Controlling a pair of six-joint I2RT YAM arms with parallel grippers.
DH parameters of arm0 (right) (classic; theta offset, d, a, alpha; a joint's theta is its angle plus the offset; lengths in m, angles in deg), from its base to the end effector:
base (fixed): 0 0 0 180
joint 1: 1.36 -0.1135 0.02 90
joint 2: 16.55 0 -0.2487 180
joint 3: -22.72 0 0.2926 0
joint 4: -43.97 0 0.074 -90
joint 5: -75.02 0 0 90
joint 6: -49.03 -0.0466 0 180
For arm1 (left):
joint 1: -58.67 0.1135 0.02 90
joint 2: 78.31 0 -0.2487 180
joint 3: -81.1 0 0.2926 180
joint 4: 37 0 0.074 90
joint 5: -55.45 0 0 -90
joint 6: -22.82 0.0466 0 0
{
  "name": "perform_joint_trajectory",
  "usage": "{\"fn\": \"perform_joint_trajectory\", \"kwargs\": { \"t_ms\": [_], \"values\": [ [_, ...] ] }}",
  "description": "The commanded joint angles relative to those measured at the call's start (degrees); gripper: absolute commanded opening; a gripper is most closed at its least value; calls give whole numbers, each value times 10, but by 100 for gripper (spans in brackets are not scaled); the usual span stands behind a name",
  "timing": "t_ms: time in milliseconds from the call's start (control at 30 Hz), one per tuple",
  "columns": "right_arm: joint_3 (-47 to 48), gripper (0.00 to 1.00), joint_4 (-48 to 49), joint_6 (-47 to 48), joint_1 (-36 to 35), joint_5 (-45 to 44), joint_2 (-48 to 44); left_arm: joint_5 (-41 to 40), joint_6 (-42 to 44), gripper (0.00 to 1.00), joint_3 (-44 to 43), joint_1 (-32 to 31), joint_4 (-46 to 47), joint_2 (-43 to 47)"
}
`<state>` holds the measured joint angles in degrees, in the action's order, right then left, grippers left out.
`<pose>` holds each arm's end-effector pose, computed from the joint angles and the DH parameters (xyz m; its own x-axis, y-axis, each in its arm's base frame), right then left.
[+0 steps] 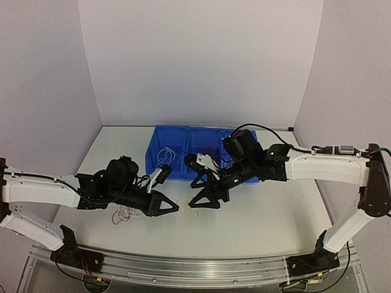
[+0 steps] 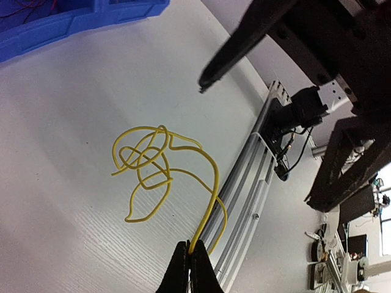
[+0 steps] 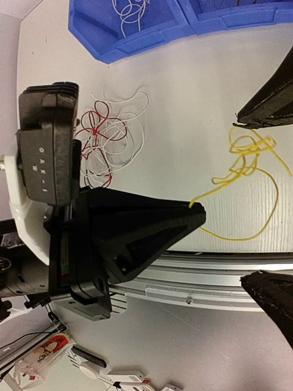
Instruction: Untangle the cables
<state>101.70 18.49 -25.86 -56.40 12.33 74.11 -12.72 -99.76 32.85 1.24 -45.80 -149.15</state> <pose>0.2125 0.3412 0.2332 -0.0897 -0.5325 -0.8416 -0.9955 0.0732 0.0598 0.1515 -0.2694 0.1750 -0.7495 0.2448 -0.6150 0.6522 0.4320 -0.6229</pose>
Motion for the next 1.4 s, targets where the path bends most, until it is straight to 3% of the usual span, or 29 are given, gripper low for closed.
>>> {"fn": "perform_joint_trajectory", "kwargs": {
  "t_ms": [0,300,400,433,500,533,567,600,633,667,767,800,833,967,1067,1233,1367],
  "values": [
    [-3,77,16,27,1,30,-1,111,56,0,-31,0,52,-16],
    [0,75,-10,29,1,79,37,144,80,0,-36,-1,56,-6],
    [15,69,-38,26,1,101,52,138,81,0,-37,-1,51,-3],
    [19,65,-44,24,1,109,55,136,81,0,-37,-1,50,-2],
    [22,44,-49,20,1,118,57,134,81,0,-38,-1,52,-1],
    [23,29,-50,18,1,118,56,131,81,0,-38,-1,53,-1],
    [24,7,-51,15,1,115,54,124,79,0,-39,-1,52,0],
    [24,0,-50,10,0,105,51,112,78,0,-40,-1,49,2],
    [26,0,-51,-2,1,91,48,92,74,2,-41,-1,42,5],
    [29,0,-52,-13,0,66,45,71,68,12,-43,0,33,9],
    [39,0,-54,-71,1,-78,35,-22,46,76,-49,-1,-12,31],
    [41,0,-55,-90,1,-147,29,-69,31,92,-51,-1,-38,41],
    [41,0,-56,-99,1,-201,23,-127,8,97,-56,-1,-76,50],
    [40,0,-56,-131,15,-373,-10,-329,-112,100,-93,-1,-250,69],
    [44,0,-56,-176,48,-465,-33,-416,-202,100,-113,0,-386,65],
    [65,0,-63,-255,154,-495,-38,-461,-307,100,-121,11,-498,50],
    [118,0,-66,-269,197,-519,11,-443,-323,100,-106,70,-516,47]
  ]
}}
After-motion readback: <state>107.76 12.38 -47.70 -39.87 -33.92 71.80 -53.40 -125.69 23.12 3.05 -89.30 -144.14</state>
